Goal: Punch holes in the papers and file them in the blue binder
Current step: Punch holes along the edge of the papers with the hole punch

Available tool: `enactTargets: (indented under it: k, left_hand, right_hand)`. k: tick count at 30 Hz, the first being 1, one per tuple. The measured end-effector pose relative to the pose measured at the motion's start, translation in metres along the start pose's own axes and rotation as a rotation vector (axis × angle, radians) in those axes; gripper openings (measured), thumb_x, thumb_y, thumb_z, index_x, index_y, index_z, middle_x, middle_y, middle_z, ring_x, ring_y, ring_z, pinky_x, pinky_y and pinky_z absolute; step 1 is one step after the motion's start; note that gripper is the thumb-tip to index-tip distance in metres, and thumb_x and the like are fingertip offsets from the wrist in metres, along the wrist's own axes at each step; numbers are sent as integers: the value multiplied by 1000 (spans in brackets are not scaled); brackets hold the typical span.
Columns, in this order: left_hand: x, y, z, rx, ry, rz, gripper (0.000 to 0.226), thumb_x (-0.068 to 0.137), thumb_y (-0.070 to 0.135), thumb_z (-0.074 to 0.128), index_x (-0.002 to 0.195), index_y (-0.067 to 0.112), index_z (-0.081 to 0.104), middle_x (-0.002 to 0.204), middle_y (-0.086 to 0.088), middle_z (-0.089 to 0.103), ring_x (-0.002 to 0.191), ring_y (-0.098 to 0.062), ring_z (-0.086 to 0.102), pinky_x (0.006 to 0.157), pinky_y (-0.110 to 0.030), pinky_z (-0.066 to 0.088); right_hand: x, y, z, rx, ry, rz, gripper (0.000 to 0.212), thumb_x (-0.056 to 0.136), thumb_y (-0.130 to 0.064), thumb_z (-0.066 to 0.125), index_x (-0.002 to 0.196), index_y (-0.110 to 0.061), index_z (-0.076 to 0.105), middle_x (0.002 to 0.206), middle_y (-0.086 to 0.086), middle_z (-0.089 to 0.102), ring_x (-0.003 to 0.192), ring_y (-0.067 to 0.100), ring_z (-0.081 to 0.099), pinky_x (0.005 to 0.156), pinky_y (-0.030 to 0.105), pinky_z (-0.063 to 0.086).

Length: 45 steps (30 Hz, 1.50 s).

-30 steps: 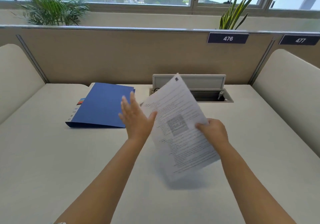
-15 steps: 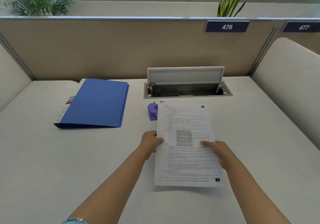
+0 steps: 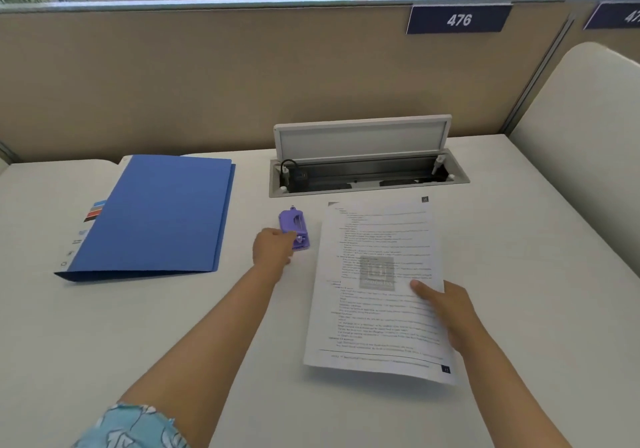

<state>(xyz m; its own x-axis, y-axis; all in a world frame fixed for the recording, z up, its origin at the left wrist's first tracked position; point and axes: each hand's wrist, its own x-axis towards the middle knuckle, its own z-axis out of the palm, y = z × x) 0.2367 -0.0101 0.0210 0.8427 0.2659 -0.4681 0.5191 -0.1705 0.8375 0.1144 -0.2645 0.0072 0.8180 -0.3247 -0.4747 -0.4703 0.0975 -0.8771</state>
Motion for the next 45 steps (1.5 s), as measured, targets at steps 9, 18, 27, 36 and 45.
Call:
enactTargets:
  k: [9,18,27,36,45]
  left_hand:
    - [51,13,14,-183,-14,-214,27,88,4,58,65,9,44,69,-11,49,56,-20,47,52,-27,42]
    - [-22,-49,-21,-42,-155,-113,25,88,-1,55,66,10,52,66,-9,50,54,-19,44,55,-25,42]
    - [-97,-108,-55,-95,-137,-105,13,88,-1,56,77,6,61,70,-9,56,56,-17,49,54,-22,45]
    - [-106,-112,-57,-84,-120,-101,18,88,1,58,72,9,58,70,-9,55,54,-17,47,47,-19,46]
    - [-106,-114,-57,-97,-121,-97,3,88,0,57,87,3,59,70,-8,57,57,-17,50,52,-20,47]
  right_hand:
    - [13,7,-3,69,-30,-8,10,82,-15,70,92,-15,70,84,0,76,70,16,73,56,25,57]
    - [-19,24,-15,27,-75,-23,14,80,-17,71,94,-14,71,83,1,78,73,21,75,62,30,56]
    - [-70,66,-21,-12,-129,9,17,81,-17,71,97,-12,70,84,3,78,73,22,75,61,30,56]
    - [-71,70,-14,-38,-156,-6,26,80,-19,72,104,-10,70,98,8,75,85,27,73,71,35,58]
    - [-66,71,-9,-44,-165,2,23,81,-15,71,103,-9,69,101,10,74,89,29,71,83,43,56]
